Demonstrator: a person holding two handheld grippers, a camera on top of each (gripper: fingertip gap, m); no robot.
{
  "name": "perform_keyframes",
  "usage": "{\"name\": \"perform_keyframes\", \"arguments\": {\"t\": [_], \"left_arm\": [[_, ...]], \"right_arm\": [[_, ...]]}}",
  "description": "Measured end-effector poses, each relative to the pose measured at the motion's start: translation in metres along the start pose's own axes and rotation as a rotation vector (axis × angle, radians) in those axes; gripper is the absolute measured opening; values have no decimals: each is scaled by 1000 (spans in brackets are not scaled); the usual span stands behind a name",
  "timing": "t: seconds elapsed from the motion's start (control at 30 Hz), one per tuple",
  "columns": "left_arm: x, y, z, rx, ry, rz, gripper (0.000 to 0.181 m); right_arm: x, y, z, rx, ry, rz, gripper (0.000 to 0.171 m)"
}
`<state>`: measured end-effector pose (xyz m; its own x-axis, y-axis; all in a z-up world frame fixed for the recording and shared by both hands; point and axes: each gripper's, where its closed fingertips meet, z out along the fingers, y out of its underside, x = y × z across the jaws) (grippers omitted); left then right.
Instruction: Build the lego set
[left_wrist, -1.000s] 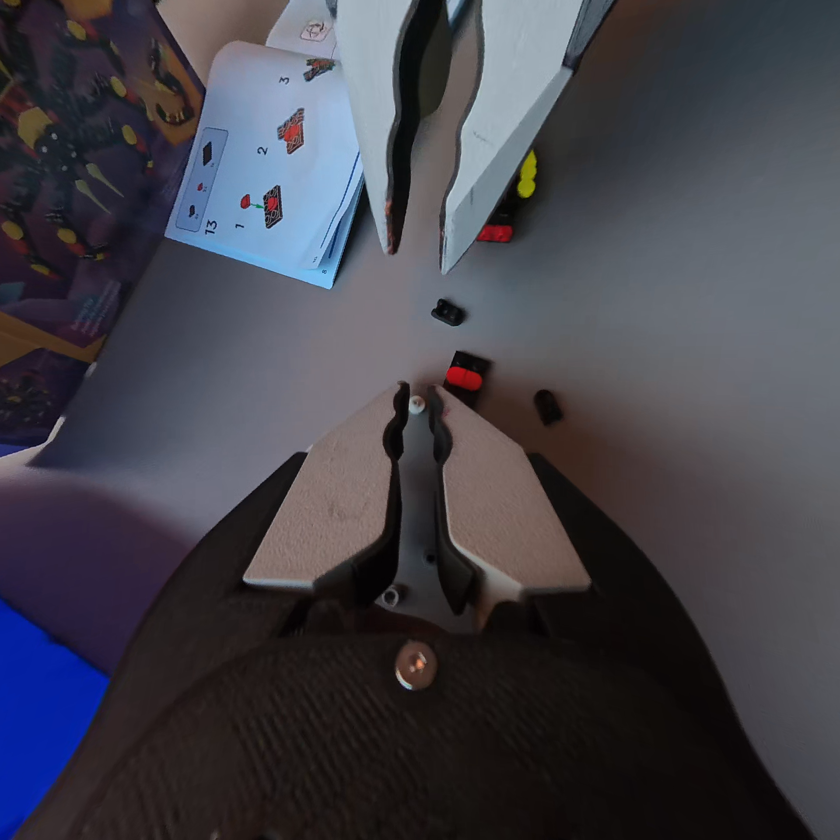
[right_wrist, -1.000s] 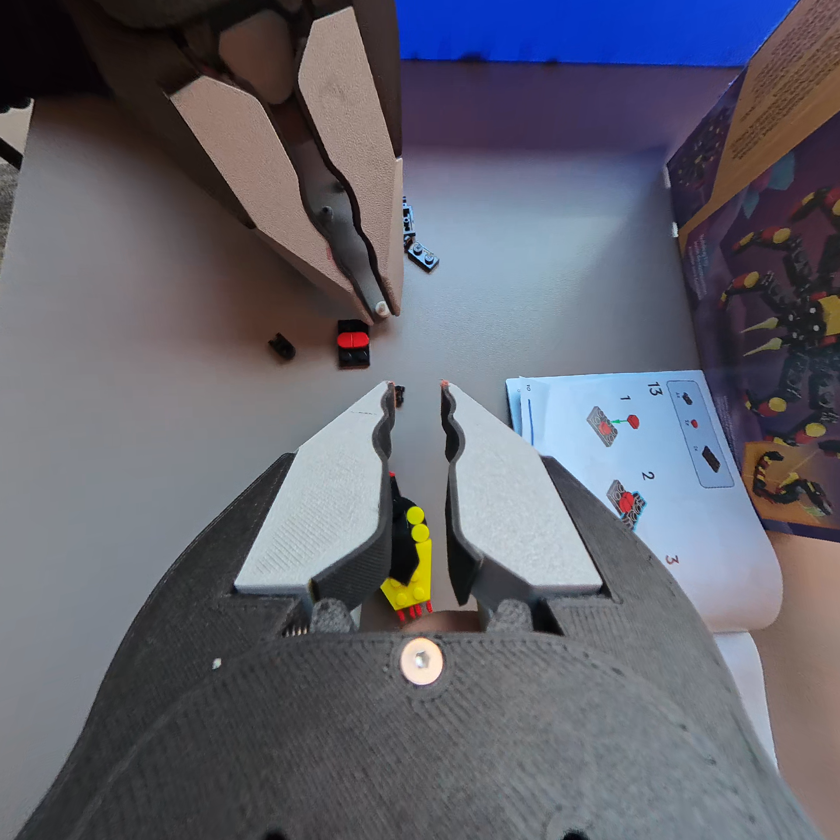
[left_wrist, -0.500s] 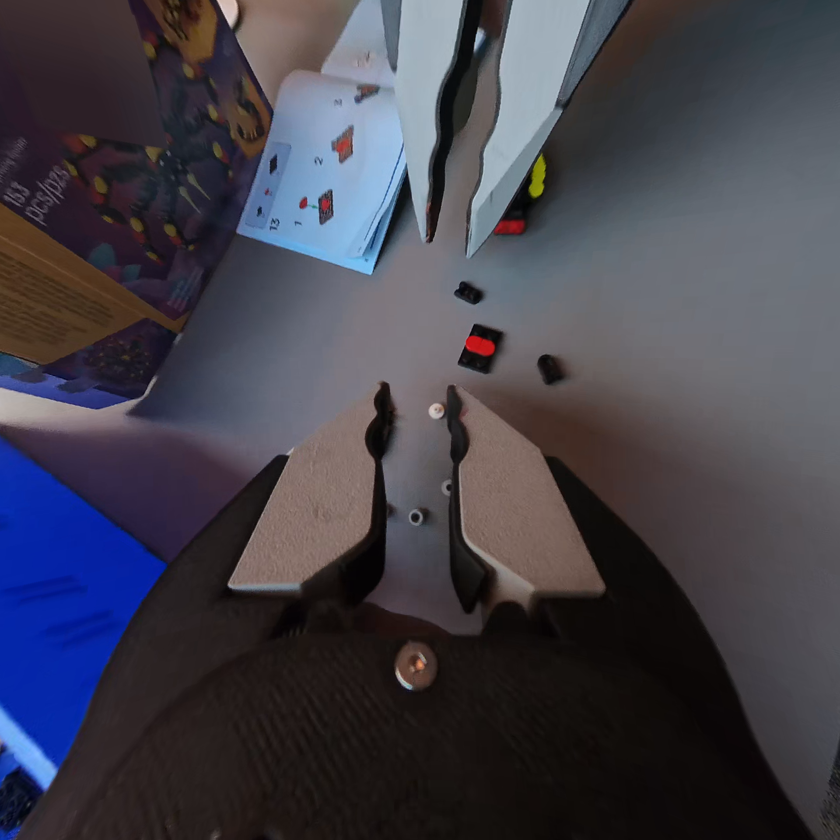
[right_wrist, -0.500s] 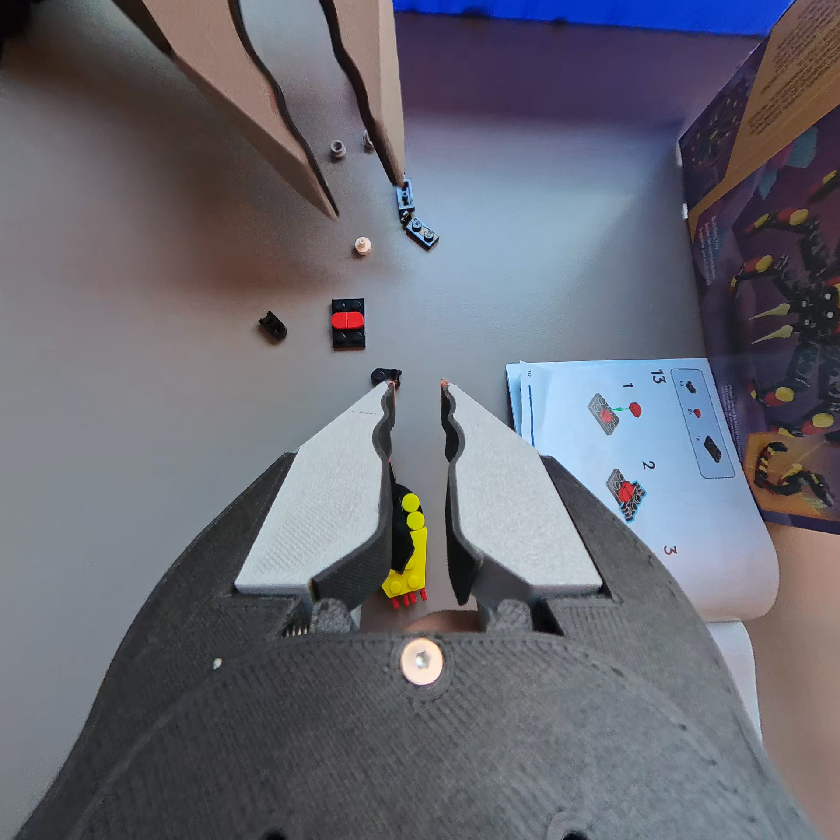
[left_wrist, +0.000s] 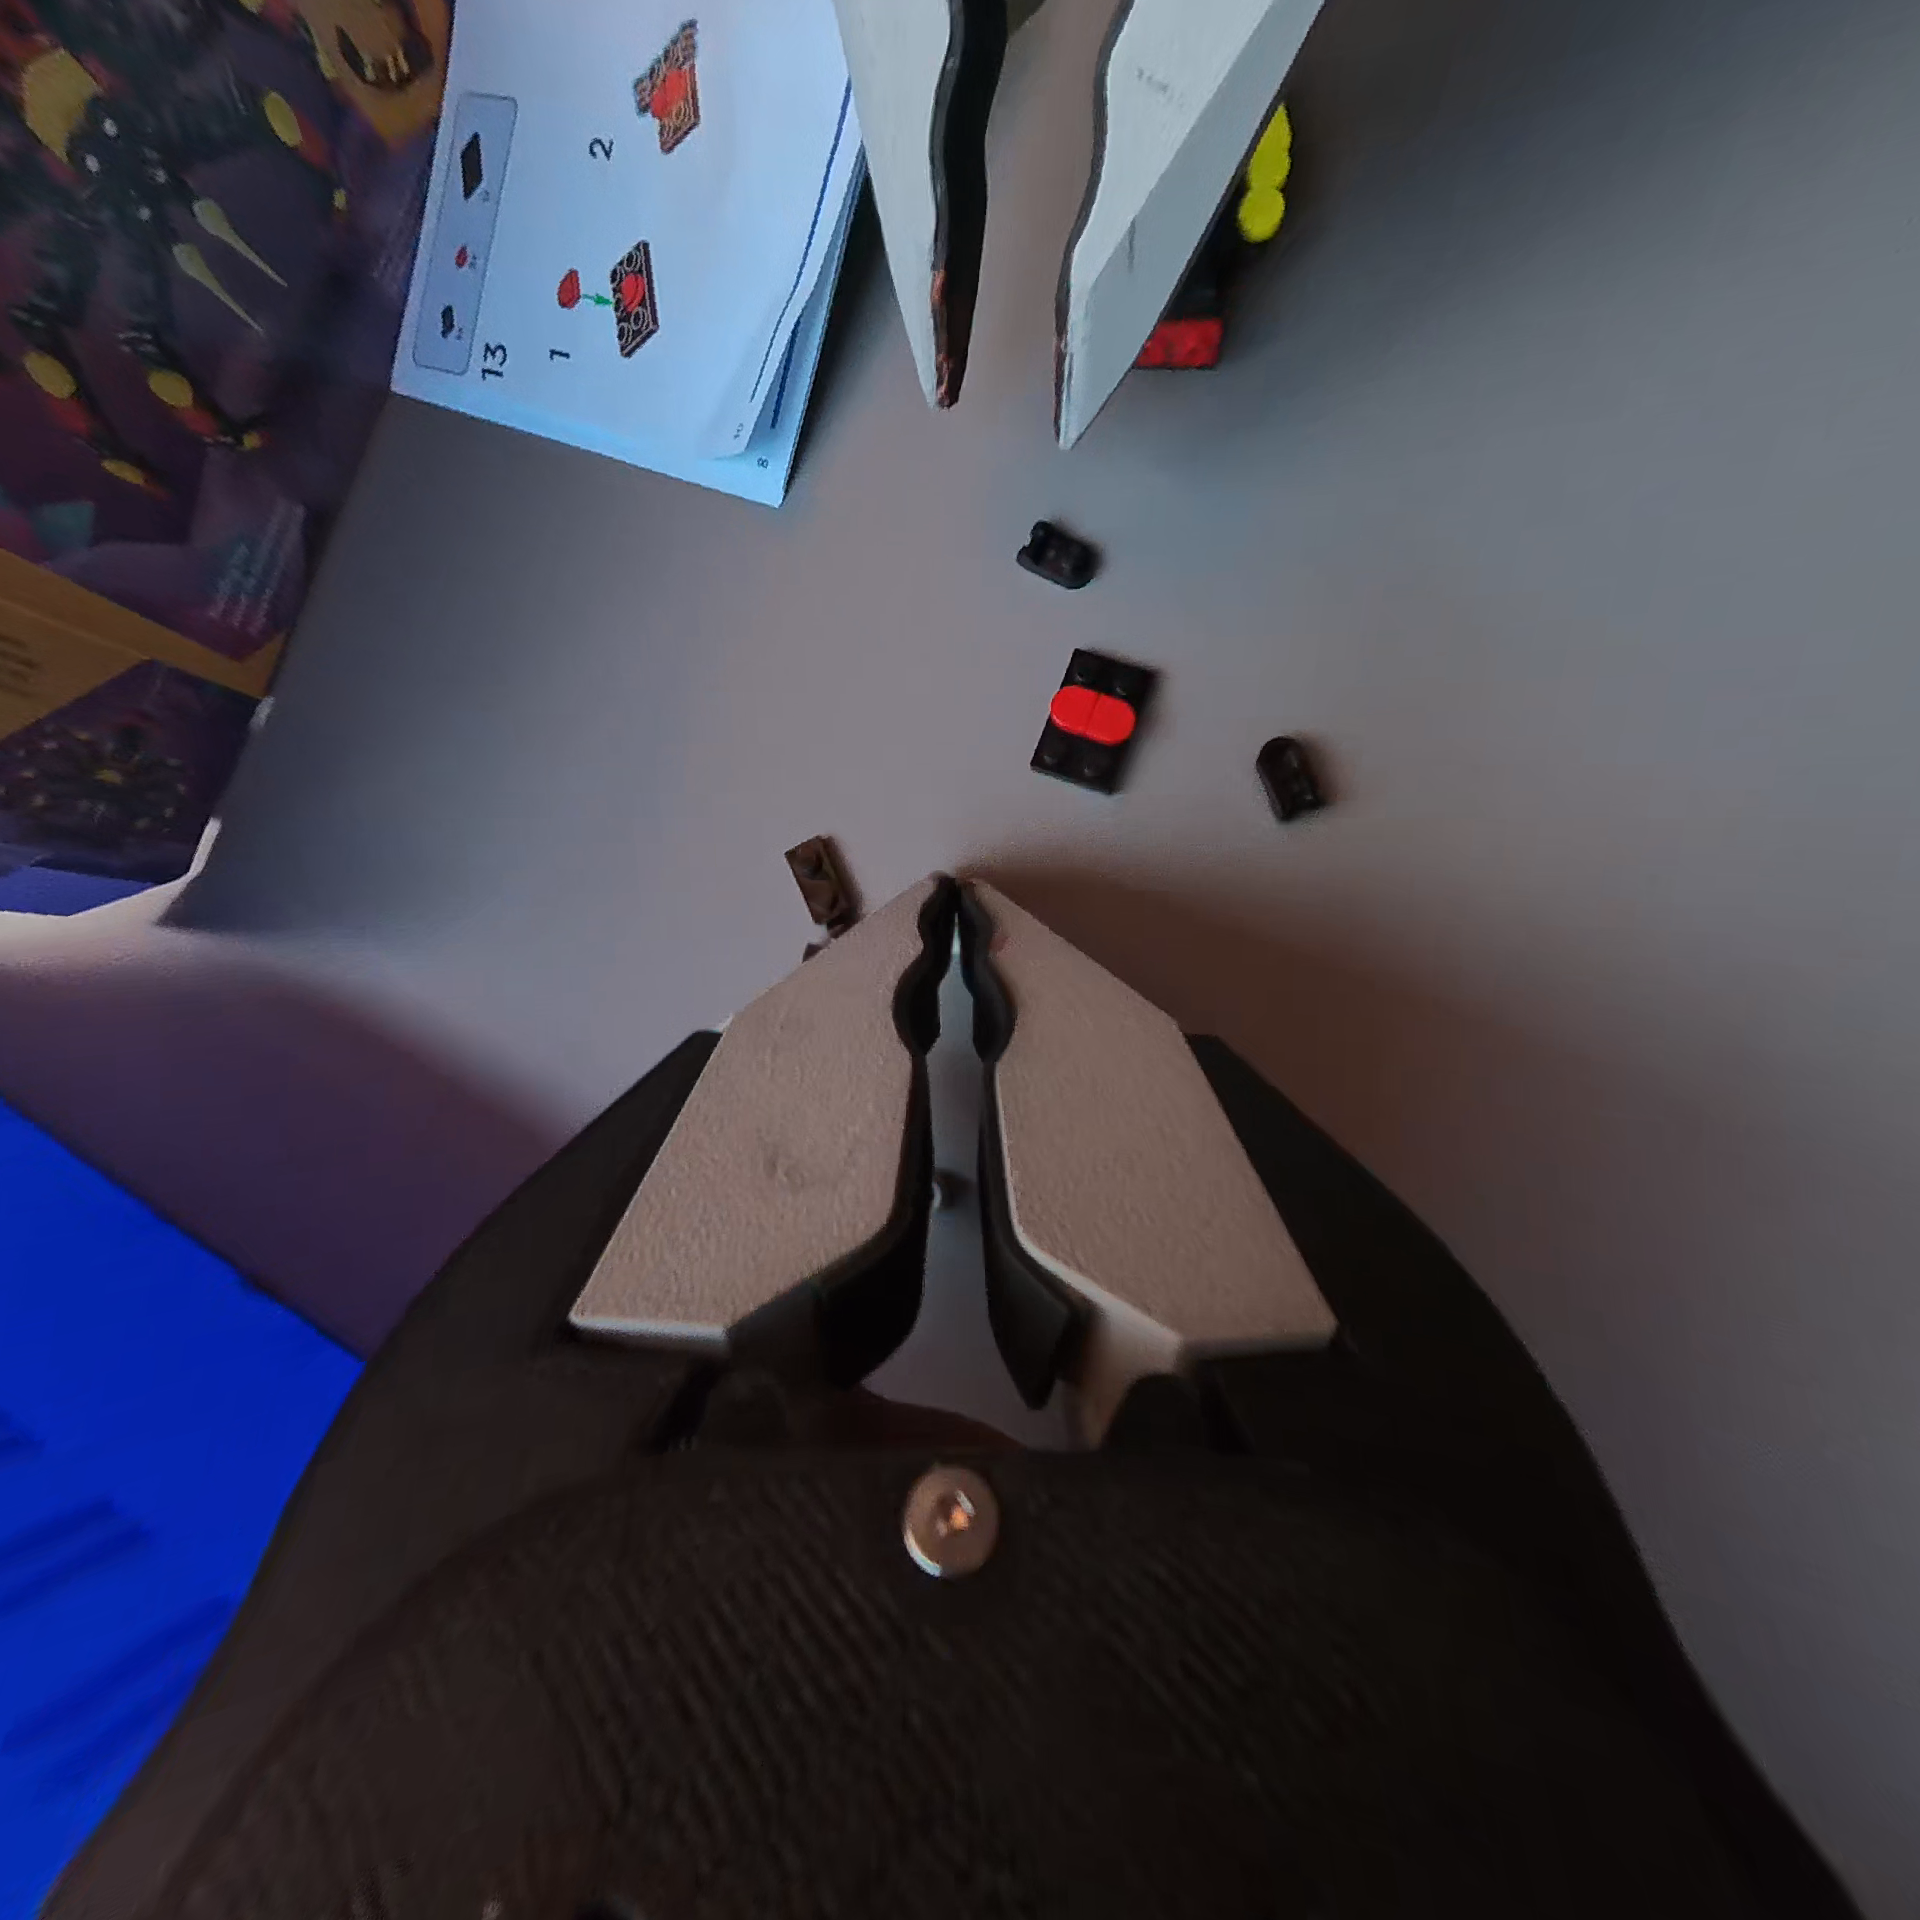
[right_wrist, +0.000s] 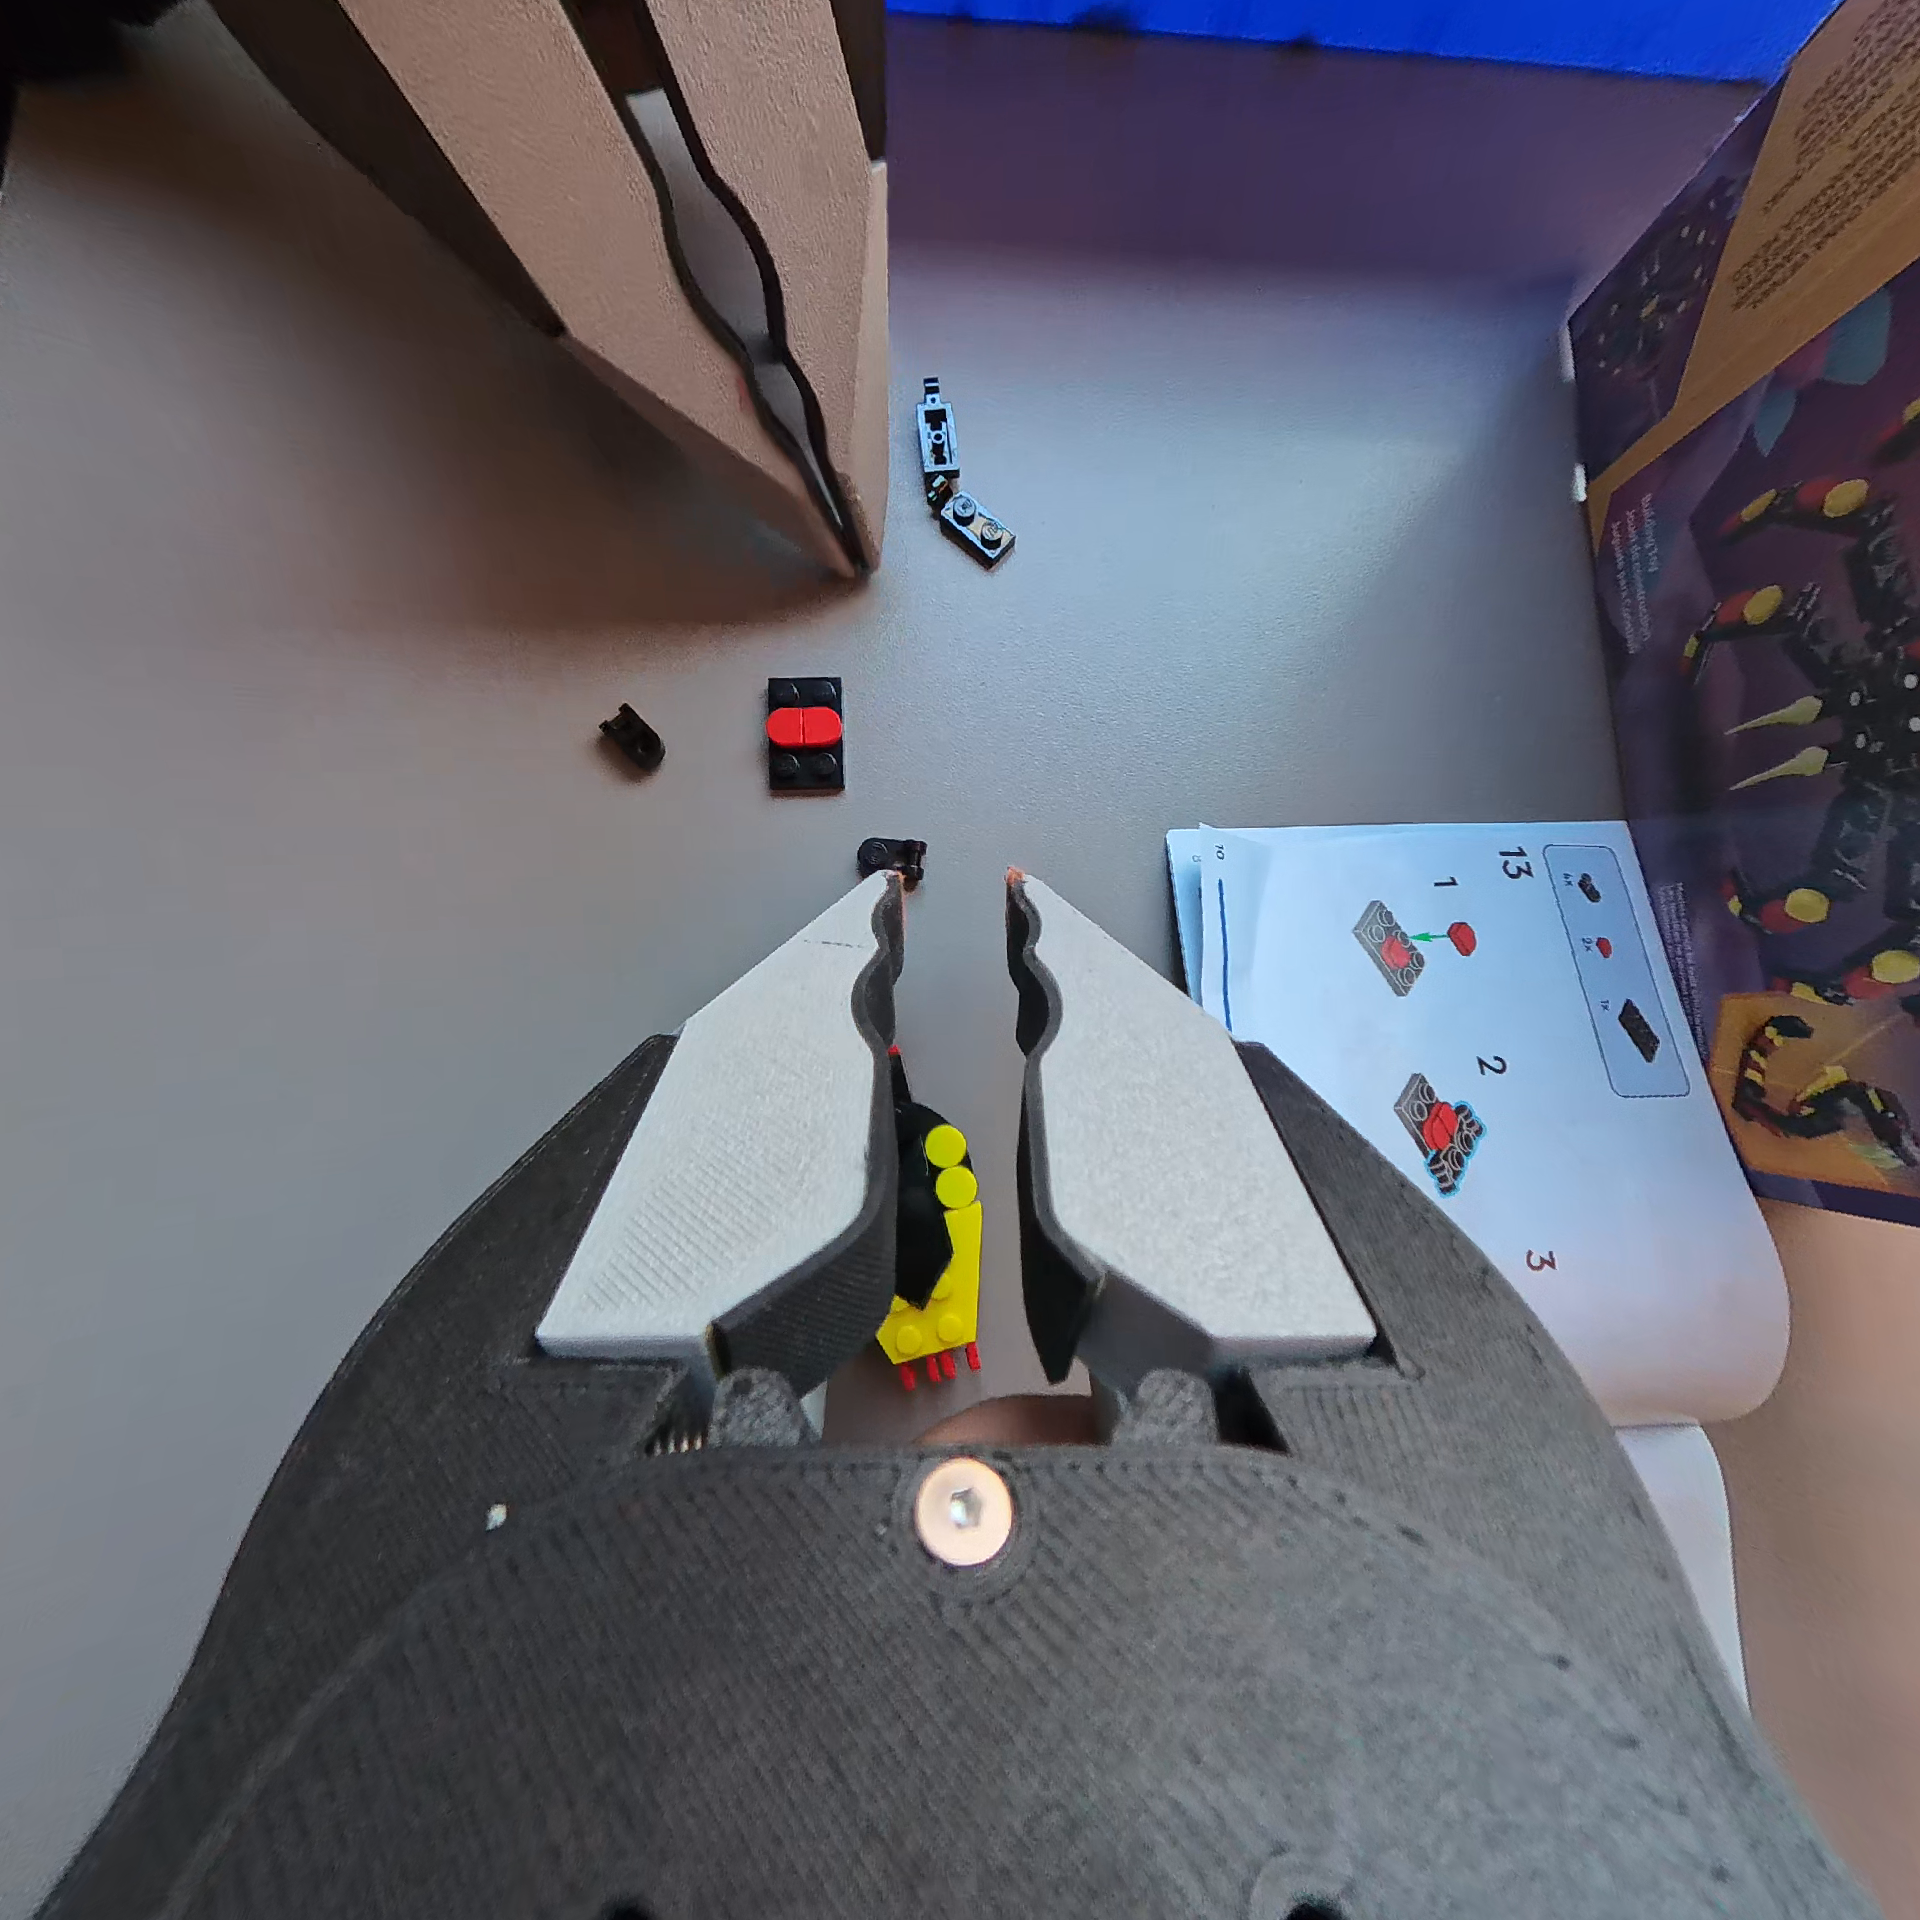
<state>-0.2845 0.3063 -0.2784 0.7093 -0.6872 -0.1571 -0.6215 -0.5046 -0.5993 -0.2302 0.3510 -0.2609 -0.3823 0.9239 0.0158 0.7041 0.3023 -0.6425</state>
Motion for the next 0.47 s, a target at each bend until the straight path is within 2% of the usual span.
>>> {"name": "perform_keyframes", "arguments": {"t": [0.03,0.13,0.3,0.47], "left_arm": [[-1,2,-2,-5,-4,-3,0],[-1,1,-9,13,7,-22,2],[11,-30,-26,187,86,-40,22],[19,-28,-4,128,72,17,26]], "right_arm": [[1,0,-1,0,3,0,16],[2,1,-3,3,4,2,16],[-2,2,0,-5,-15,-1,17],[-6,6,8,-33,-21,-12,17]]}}
